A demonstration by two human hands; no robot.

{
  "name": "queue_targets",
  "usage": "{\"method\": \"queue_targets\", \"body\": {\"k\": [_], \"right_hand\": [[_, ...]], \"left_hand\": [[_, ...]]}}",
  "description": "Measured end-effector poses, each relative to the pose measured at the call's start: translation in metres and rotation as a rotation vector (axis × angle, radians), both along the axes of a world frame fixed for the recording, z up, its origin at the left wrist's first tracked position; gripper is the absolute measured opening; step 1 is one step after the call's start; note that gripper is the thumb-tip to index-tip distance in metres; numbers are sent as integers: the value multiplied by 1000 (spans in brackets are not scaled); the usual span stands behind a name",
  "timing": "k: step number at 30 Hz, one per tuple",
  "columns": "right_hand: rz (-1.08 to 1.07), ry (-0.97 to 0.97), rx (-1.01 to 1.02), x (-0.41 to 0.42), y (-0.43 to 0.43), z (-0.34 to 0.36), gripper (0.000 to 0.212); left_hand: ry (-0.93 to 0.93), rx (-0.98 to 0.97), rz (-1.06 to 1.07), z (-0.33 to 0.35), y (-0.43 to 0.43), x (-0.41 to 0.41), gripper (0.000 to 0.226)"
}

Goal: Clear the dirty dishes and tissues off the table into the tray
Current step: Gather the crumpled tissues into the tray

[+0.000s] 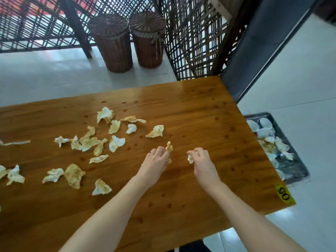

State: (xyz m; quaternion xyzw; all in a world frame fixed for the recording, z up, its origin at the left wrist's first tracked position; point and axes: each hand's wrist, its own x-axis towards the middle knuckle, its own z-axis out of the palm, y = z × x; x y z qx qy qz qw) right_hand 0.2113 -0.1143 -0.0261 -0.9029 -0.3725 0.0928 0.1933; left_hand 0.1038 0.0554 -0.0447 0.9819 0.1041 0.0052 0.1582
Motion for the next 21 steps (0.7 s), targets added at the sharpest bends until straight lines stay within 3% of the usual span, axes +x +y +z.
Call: {"method": "queue_targets", "body": {"k": [13,21], "right_hand": [[-107,-48,94,85,-172,21,43],[-149,-22,113,146,-288,20,49]], "left_hand": [[5,67,-114,24,-161,104,36],[-43,37,-147,35,-272,169,23]]}}
